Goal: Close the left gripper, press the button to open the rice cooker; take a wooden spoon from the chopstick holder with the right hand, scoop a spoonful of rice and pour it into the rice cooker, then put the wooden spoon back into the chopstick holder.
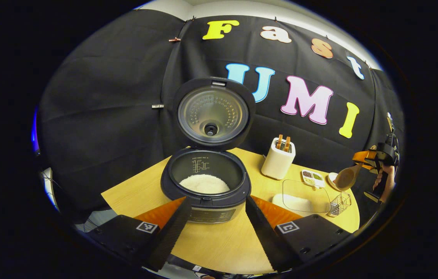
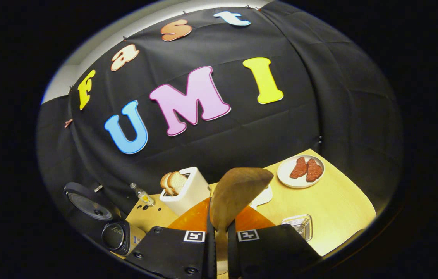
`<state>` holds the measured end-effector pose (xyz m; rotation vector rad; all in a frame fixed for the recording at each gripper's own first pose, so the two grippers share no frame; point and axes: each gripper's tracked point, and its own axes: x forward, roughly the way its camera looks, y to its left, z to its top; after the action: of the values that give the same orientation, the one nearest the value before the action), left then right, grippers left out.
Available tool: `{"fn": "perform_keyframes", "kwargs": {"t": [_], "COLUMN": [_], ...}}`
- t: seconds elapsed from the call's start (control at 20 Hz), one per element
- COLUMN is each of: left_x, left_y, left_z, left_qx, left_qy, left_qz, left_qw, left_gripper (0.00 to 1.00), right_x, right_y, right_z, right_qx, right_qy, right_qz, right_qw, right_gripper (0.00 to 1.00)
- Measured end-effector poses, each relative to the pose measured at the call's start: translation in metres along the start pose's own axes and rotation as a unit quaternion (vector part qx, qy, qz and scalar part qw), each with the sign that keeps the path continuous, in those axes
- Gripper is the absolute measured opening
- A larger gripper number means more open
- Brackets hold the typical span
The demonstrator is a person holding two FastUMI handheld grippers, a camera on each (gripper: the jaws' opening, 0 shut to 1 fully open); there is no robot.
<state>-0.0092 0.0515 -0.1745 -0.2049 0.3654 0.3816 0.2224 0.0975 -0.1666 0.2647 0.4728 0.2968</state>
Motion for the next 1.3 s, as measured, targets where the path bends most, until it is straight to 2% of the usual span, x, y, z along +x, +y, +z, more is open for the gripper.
{"fn": "perform_keyframes", "kwargs": {"t": [0.2,0.4,0.5,0.55,0.85,1.1,1.3], "left_x": [0.005,0.013,0.017,0.019,0.03,0.037,0.035], "left_y": [0.018,0.039,0.047,0.049,0.045,0.047,0.056], "left_z": [-0.011,-0.034,-0.044,-0.049,-0.062,-0.063,-0.065], "left_qx": [-0.007,-0.008,-0.007,-0.007,-0.013,0.0,-0.011], "left_qy": [0.013,0.04,0.047,0.049,0.055,0.053,0.055], "left_qz": [0.0,0.009,0.012,0.012,-0.013,-0.021,-0.016], "left_qw": [1.0,0.999,0.999,0.999,0.998,0.998,0.998], "left_gripper": [0.95,0.95,0.92,0.95,0.95,0.95,0.95], "right_x": [0.015,0.036,0.043,0.046,0.058,0.053,0.052], "right_y": [0.026,0.029,0.028,0.024,0.005,0.019,0.044], "right_z": [-0.035,-0.08,-0.099,-0.109,-0.15,-0.172,-0.189], "right_qx": [-0.03,-0.073,-0.092,-0.101,-0.139,-0.148,-0.127], "right_qy": [0.019,0.044,0.048,0.05,0.064,0.069,0.081], "right_qz": [0.01,0.002,-0.001,-0.004,-0.03,-0.028,-0.014], "right_qw": [0.999,0.996,0.995,0.994,0.988,0.986,0.989], "right_gripper": [0.16,0.16,0.16,0.16,0.16,0.16,0.16]}}
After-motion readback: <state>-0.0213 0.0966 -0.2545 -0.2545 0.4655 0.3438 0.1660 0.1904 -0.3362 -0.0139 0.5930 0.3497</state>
